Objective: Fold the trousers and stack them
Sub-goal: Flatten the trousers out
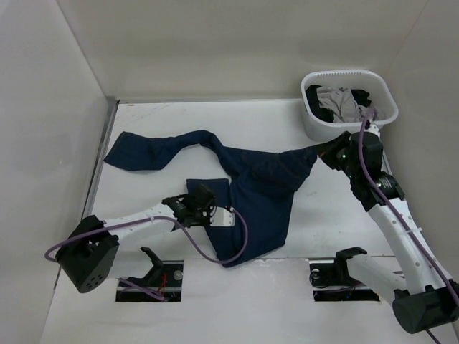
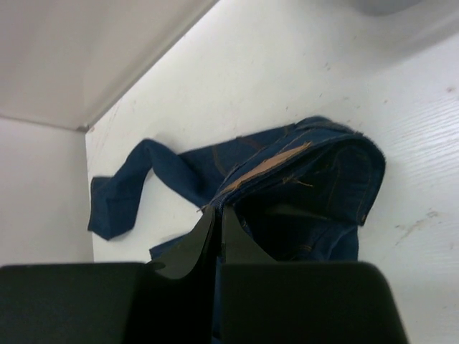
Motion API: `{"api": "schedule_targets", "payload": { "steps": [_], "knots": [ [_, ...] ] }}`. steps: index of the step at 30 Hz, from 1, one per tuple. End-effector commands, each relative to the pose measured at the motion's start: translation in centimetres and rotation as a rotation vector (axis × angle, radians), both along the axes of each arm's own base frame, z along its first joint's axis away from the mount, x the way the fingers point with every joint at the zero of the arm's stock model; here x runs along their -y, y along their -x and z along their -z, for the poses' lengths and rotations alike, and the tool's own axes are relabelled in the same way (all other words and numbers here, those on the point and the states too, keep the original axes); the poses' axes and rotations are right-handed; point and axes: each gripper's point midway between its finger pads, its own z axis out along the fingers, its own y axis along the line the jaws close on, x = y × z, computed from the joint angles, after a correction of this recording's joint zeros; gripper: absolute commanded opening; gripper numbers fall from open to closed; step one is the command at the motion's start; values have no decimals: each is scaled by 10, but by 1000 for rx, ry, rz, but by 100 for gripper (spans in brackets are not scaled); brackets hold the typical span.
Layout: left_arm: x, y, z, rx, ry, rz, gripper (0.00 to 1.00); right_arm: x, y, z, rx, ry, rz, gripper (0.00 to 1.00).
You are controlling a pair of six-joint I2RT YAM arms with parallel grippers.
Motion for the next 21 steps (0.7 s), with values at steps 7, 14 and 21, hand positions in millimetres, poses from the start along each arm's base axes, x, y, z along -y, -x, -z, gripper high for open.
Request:
{"api": "schedule_targets", "payload": {
  "steps": [7, 14, 21],
  "knots": [
    [-145, -35, -142, 33, -59, -388, 0, 54, 12, -80, 205, 78, 105, 1],
    [-225, 73, -183, -493, -310, -366, 4, 65, 36, -68, 177, 155, 108, 1],
    [-239, -41, -135, -810, -117, -587, 12, 65, 29, -34, 119, 179, 100, 1]
  ]
}}
